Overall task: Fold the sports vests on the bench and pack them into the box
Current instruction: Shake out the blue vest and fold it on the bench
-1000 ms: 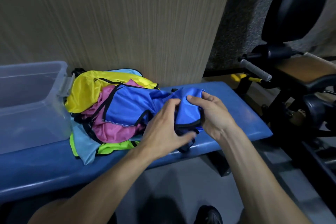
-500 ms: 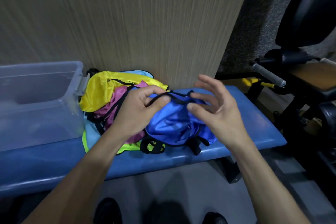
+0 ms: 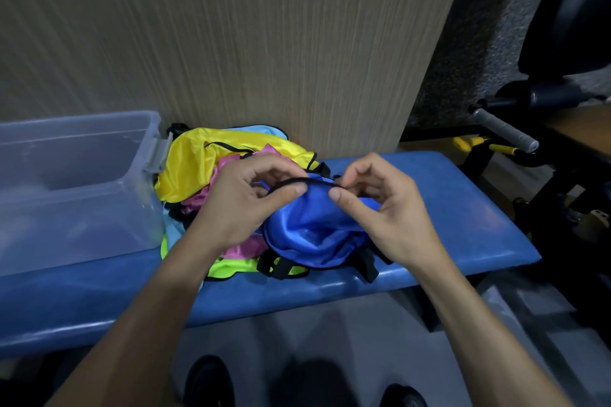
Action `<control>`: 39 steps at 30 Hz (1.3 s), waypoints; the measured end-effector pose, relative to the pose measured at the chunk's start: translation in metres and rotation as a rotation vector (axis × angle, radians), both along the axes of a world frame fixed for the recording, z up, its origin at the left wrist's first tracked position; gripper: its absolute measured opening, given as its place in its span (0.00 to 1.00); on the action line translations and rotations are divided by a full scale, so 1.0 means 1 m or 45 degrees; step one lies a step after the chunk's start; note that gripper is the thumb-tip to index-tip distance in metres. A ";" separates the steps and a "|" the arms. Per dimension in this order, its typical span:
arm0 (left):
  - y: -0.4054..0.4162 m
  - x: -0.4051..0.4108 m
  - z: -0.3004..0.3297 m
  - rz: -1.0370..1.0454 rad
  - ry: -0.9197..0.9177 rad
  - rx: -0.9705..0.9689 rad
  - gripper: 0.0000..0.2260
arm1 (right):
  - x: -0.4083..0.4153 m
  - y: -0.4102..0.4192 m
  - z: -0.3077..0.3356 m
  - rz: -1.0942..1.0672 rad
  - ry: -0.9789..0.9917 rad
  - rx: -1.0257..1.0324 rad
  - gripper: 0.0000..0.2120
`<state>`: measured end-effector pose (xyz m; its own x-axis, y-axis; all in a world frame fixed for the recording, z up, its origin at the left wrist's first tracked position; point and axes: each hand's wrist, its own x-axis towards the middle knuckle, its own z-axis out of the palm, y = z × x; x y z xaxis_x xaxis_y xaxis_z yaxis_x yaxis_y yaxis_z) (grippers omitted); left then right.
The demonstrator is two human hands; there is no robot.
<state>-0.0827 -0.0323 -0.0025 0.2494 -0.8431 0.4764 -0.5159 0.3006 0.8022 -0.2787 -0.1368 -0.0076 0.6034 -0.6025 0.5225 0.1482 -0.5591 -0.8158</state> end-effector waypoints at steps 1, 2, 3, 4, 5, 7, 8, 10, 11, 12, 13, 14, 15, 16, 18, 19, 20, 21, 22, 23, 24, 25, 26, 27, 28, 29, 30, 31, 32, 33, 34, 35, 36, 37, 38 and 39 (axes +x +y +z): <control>0.001 0.000 0.000 0.012 -0.033 0.008 0.10 | 0.000 0.000 0.000 0.007 -0.013 -0.006 0.07; 0.002 -0.001 0.000 0.005 -0.065 0.010 0.11 | 0.000 0.000 0.000 0.012 -0.019 -0.015 0.08; 0.002 -0.002 0.000 -0.017 -0.087 0.011 0.12 | 0.001 0.000 0.000 0.015 -0.020 -0.026 0.08; 0.002 -0.004 0.000 -0.047 -0.092 0.016 0.14 | 0.001 0.000 -0.001 0.014 -0.021 -0.038 0.08; 0.002 -0.005 0.000 -0.069 -0.084 0.025 0.14 | 0.002 0.000 -0.001 0.007 -0.025 -0.050 0.08; 0.003 -0.007 -0.001 -0.066 -0.071 0.026 0.14 | 0.003 0.000 0.000 -0.004 -0.039 -0.061 0.07; 0.003 -0.007 0.000 -0.053 -0.079 0.015 0.13 | 0.004 0.001 0.000 -0.004 -0.048 -0.060 0.07; 0.004 -0.009 0.000 -0.050 -0.105 -0.024 0.09 | 0.004 0.000 0.000 -0.012 -0.058 -0.062 0.07; 0.005 -0.010 0.001 -0.053 -0.117 -0.048 0.08 | 0.005 0.000 0.000 -0.022 -0.058 -0.073 0.07; 0.006 -0.010 0.002 -0.051 -0.135 -0.070 0.08 | 0.005 0.000 0.000 -0.032 -0.057 -0.085 0.07; 0.007 -0.011 0.003 -0.039 -0.158 -0.088 0.08 | 0.005 0.000 0.000 -0.041 -0.056 -0.095 0.07; 0.008 -0.011 0.004 -0.022 -0.183 -0.101 0.07 | 0.004 0.000 0.000 -0.046 -0.056 -0.102 0.07; 0.008 -0.010 0.004 -0.005 -0.206 -0.111 0.07 | 0.004 0.000 0.000 -0.052 -0.056 -0.105 0.07; 0.009 -0.010 0.004 0.007 -0.227 -0.119 0.06 | 0.004 0.000 0.000 -0.056 -0.054 -0.107 0.07; 0.009 -0.009 0.004 0.026 -0.270 -0.132 0.06 | 0.005 0.000 0.000 -0.058 -0.054 -0.102 0.08; 0.009 -0.009 0.005 0.038 -0.296 -0.140 0.06 | 0.005 0.000 0.000 -0.058 -0.053 -0.100 0.08; 0.010 -0.009 0.005 0.051 -0.324 -0.147 0.06 | 0.006 -0.001 0.000 -0.059 -0.050 -0.100 0.08; 0.010 -0.009 0.005 0.060 -0.347 -0.153 0.06 | 0.006 -0.001 0.000 -0.060 -0.049 -0.100 0.08; 0.010 -0.009 0.004 0.066 -0.363 -0.156 0.06 | 0.006 -0.001 0.000 -0.061 -0.048 -0.100 0.08; 0.010 -0.009 0.004 0.075 -0.374 -0.156 0.06 | 0.006 -0.001 0.000 -0.061 -0.050 -0.099 0.08; 0.010 -0.009 0.004 0.089 -0.385 -0.152 0.07 | 0.006 -0.001 0.000 -0.059 -0.051 -0.098 0.08; 0.009 -0.009 0.004 0.110 -0.396 -0.146 0.08 | 0.006 -0.001 0.000 -0.055 -0.050 -0.099 0.07; 0.009 -0.010 0.004 0.126 -0.397 -0.141 0.08 | 0.006 0.000 0.001 -0.049 -0.049 -0.100 0.07; 0.009 -0.010 0.004 0.130 -0.382 -0.136 0.09 | 0.007 0.000 0.001 -0.043 -0.050 -0.101 0.07; 0.008 -0.011 0.004 0.123 -0.344 -0.125 0.08 | 0.007 0.000 0.001 -0.036 -0.052 -0.099 0.07; 0.008 -0.012 0.005 0.108 -0.283 -0.107 0.08 | 0.007 0.000 0.001 -0.029 -0.053 -0.095 0.07; 0.008 -0.013 0.005 0.084 -0.202 -0.085 0.07 | 0.007 0.000 0.001 -0.022 -0.051 -0.089 0.07; 0.008 -0.014 0.006 0.052 -0.116 -0.063 0.07 | 0.007 0.000 0.001 -0.012 -0.046 -0.082 0.07; 0.008 -0.013 0.007 0.018 -0.048 -0.048 0.06 | 0.006 -0.001 0.001 0.007 -0.034 -0.074 0.08; 0.008 -0.012 0.008 -0.010 -0.004 -0.038 0.05 | 0.005 -0.001 0.001 0.032 -0.018 -0.067 0.07; 0.008 -0.011 0.008 -0.037 0.022 -0.031 0.05 | 0.004 -0.001 0.001 0.058 -0.001 -0.063 0.07; 0.008 -0.010 0.009 -0.065 0.041 -0.027 0.05 | 0.004 -0.001 0.001 0.078 0.014 -0.063 0.06; 0.008 -0.009 0.009 -0.092 0.062 -0.026 0.05 | 0.003 -0.001 0.001 0.091 0.024 -0.069 0.06; 0.008 -0.008 0.009 -0.116 0.085 -0.030 0.05 | 0.002 -0.001 0.001 0.097 0.031 -0.077 0.06; 0.008 -0.008 0.009 -0.131 0.108 -0.037 0.04 | 0.001 -0.001 0.002 0.101 0.034 -0.084 0.06; 0.008 -0.008 0.009 -0.135 0.125 -0.049 0.04 | 0.001 0.000 0.002 0.104 0.035 -0.088 0.07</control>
